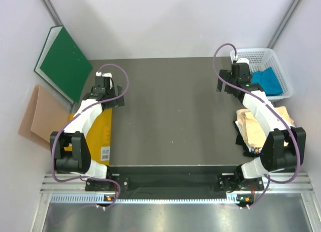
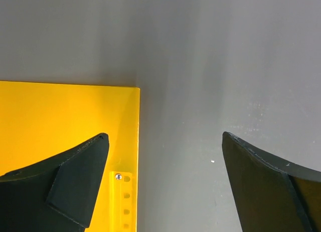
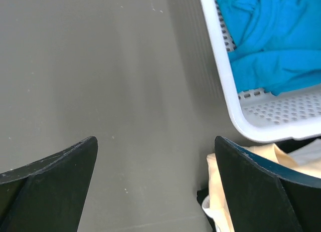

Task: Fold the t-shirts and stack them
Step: Grab crumpled tshirt from bin with the right arm

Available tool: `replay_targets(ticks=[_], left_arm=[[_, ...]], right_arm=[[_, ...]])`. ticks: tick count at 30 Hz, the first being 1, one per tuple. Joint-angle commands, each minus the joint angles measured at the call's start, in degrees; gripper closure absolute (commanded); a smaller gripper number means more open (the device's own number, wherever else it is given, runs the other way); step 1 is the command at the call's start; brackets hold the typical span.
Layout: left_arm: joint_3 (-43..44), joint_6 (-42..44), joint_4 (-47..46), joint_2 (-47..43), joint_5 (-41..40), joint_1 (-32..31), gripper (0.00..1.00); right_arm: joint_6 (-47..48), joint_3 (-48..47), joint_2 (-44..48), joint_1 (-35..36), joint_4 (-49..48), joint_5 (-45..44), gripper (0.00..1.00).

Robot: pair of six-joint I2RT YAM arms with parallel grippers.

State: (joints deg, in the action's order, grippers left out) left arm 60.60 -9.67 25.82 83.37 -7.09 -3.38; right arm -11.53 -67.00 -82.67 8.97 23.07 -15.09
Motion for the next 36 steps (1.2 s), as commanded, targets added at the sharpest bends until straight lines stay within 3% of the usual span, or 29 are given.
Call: replay_targets(ticks=[1,6,12,24,32,36], left_arm=[[5.2,-1.1,3.4,2.0,-3.2,0.1,0.01],[9.9,-1.8,6.4,4.7,-6.5,0.1,0.01],[15.7,-4.0,8.5,8.6,-9.9,0.2,0.01],[29.3,-4.7,12.7,18.5,-2.9,-0.2,0.01],[32.9,-2.6,14.4,23.0,0.2,-2.9,0.01],[34.0,-2.5,15.9,25.3,0.1,-4.4,0.01]], right_arm=[[1.2,-10.5,-4.2,0.7,1.5,3.4,0.0],[4.7,-25.9,-12.2,0.4,6.3,2.0,0.0],[5.7,-35.4,-17.8,-2.3,7.2,-0.6,0.0],[4.6,-43.8,-27.4,-13.9,12.4,-4.2,0.0],[4.9,-56.0,-40.9,-21.1,25.5,-7.5,0.01],[5.3,-55.1,-44.7,-22.9,26.0,-4.4,0.0]])
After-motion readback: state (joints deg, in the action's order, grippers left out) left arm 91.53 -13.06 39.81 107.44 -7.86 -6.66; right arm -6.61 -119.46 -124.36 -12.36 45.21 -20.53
